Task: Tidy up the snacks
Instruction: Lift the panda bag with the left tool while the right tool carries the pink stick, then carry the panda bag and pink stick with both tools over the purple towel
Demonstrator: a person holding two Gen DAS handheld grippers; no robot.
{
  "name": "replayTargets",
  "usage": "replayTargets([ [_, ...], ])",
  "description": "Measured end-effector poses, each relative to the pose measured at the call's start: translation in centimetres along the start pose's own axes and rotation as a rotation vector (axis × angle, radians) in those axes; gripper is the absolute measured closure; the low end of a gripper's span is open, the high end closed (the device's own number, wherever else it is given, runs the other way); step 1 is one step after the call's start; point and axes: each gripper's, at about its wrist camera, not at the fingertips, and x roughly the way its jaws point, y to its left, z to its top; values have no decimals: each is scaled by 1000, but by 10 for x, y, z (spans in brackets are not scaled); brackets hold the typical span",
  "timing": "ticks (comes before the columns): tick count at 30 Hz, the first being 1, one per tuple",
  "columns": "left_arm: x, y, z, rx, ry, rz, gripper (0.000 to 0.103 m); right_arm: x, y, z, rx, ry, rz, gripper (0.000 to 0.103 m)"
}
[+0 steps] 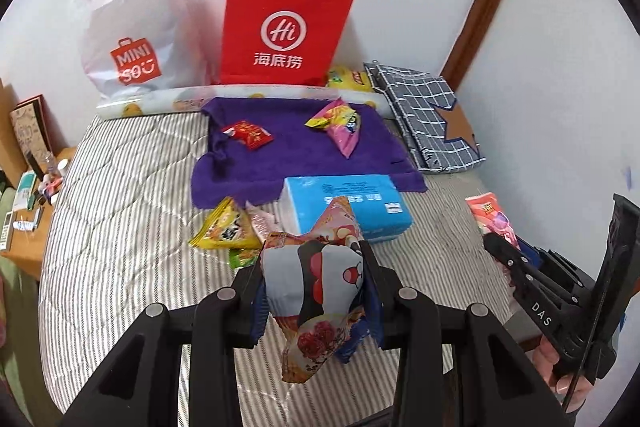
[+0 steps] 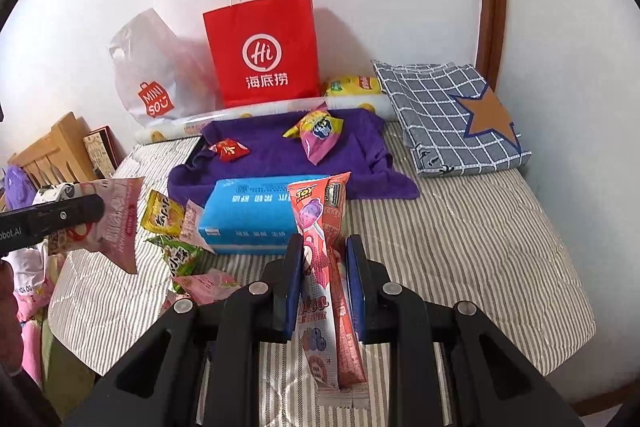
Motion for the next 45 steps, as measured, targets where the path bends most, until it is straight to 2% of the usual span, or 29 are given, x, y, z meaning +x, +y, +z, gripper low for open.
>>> replayTargets([
  [16, -1, -14, 12, 20, -12, -21, 66, -8, 1, 18, 2, -35, 16, 82],
  [45, 11, 1, 36, -3, -17, -24, 66, 6, 7, 44, -4, -42, 17, 82],
])
